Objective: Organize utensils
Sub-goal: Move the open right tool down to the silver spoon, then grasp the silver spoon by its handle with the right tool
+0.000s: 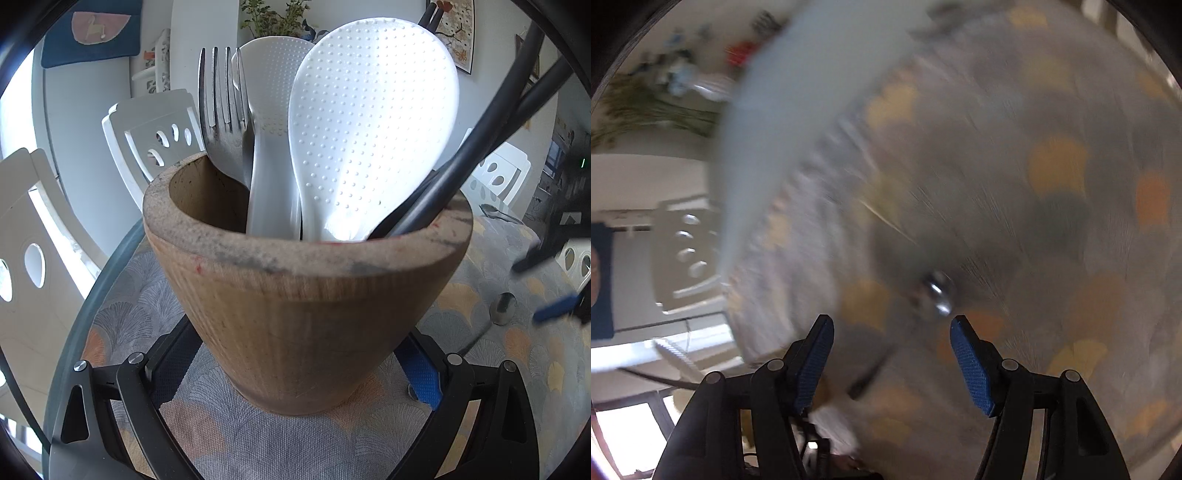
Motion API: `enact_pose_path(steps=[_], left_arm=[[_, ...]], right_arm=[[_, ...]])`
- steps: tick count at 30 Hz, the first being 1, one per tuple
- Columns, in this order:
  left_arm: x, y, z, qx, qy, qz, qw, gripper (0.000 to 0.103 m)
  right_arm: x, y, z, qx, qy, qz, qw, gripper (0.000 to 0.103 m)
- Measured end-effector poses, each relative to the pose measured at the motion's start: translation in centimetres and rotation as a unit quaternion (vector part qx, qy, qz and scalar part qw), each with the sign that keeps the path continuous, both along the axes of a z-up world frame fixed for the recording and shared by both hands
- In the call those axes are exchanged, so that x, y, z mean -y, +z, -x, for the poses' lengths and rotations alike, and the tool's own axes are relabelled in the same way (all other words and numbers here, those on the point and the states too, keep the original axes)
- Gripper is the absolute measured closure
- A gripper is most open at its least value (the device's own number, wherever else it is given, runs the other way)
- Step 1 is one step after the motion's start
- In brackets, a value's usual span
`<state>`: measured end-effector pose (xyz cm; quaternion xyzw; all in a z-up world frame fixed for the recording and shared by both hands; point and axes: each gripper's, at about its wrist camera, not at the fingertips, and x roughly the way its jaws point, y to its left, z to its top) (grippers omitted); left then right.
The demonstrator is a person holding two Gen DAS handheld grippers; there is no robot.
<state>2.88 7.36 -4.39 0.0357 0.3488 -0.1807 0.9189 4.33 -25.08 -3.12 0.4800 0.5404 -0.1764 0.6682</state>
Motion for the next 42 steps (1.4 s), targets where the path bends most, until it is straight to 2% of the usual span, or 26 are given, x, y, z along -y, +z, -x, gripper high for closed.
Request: enact_pose_path(steps=[2, 4, 8, 10, 11, 13, 14, 17, 18, 21, 23, 28, 33, 35, 38, 40, 41, 42], left_arm=[[0.0, 0.0, 0.0, 0.0, 0.0, 0.0, 1.0, 0.005], [0.0, 0.0, 0.0, 0.0, 0.0, 0.0, 1.0, 0.005], [-0.1, -0.1, -0.2, -0.004, 0.0, -0.001, 1.0, 0.005], [0.1, -0.2, -0.3, -0.005, 0.0, -0.003, 1.0, 0.005], [0.1, -0.3, -0.4, -0.005, 0.0, -0.004, 1.0, 0.005], [0.0, -0.3, -0.6, -0.006, 0.0, -0.003, 1.0, 0.005], [0.1, -0.3, -0.5, -0.006, 0.0, -0.002, 1.0, 0.005], [0.3, -0.3, -0.6, -0.008, 0.0, -0.004, 1.0, 0.005], [0.3, -0.3, -0.7, -0.009, 0.0, -0.005, 0.9999, 0.005], [0.3, -0.3, -0.7, -0.011, 0.0, -0.004, 0.9999, 0.005], [0.4, -0.3, -0.7, -0.01, 0.0, -0.005, 0.9999, 0.005], [0.6, -0.3, -0.6, -0.009, 0.0, -0.006, 0.9999, 0.005], [0.7, -0.3, -0.4, -0.008, 0.0, -0.007, 0.9999, 0.005], [0.8, -0.3, -0.3, -0.009, 0.0, -0.006, 0.9999, 0.005], [0.8, -0.3, -0.3, -0.009, 0.0, -0.006, 0.9999, 0.005], [0.7, -0.3, -0.3, -0.009, 0.0, -0.006, 0.9999, 0.005], [0.7, -0.3, -0.3, -0.009, 0.0, -0.006, 0.9999, 0.005], [0.8, -0.3, -0.3, -0.009, 0.0, -0.006, 0.9999, 0.005]], right_arm=[[-0.1, -2.1, -0.1, -0.026, 0.007, -0.009, 1.0, 0.039], [-0.6, -3.2, -0.7, -0.03, 0.024, -0.012, 0.999, 0.039], [-2.4, -3.1, -3.2, -0.045, 0.09, 0.052, 0.994, 0.028], [-3.7, -3.1, -5.2, -0.062, 0.157, 0.118, 0.979, 0.026], [-4.7, -3.3, -6.0, -0.073, 0.194, 0.151, 0.966, 0.025], [-7.2, -3.6, -7.3, -0.093, 0.278, 0.231, 0.928, 0.028], [-8.0, -3.3, -7.4, -0.076, 0.307, 0.259, 0.913, 0.039], [-8.4, -2.9, -7.0, -0.043, 0.345, 0.269, 0.898, 0.061], [-8.2, -2.7, -6.8, -0.032, 0.352, 0.264, 0.897, 0.078], [-6.8, -2.5, -6.1, -0.009, 0.352, 0.24, 0.905, 0.093], [-5.8, -2.4, -5.2, 0.004, 0.353, 0.217, 0.91, 0.097], [-4.2, -2.4, -2.1, 0.021, 0.378, 0.149, 0.914, 0.099], [-1.5, -2.9, 0.3, 0.033, 0.352, 0.116, 0.928, 0.099], [-1.0, -3.0, 0.5, 0.033, 0.346, 0.113, 0.931, 0.099], [-0.8, -3.0, 0.3, 0.031, 0.351, 0.122, 0.928, 0.099], [-4.1, -2.5, -0.1, 0.03, 0.36, 0.133, 0.923, 0.099], [-4.2, -2.4, 0.0, 0.031, 0.366, 0.142, 0.919, 0.099], [-5.7, -2.3, -1.4, 0.031, 0.371, 0.15, 0.916, 0.099]])
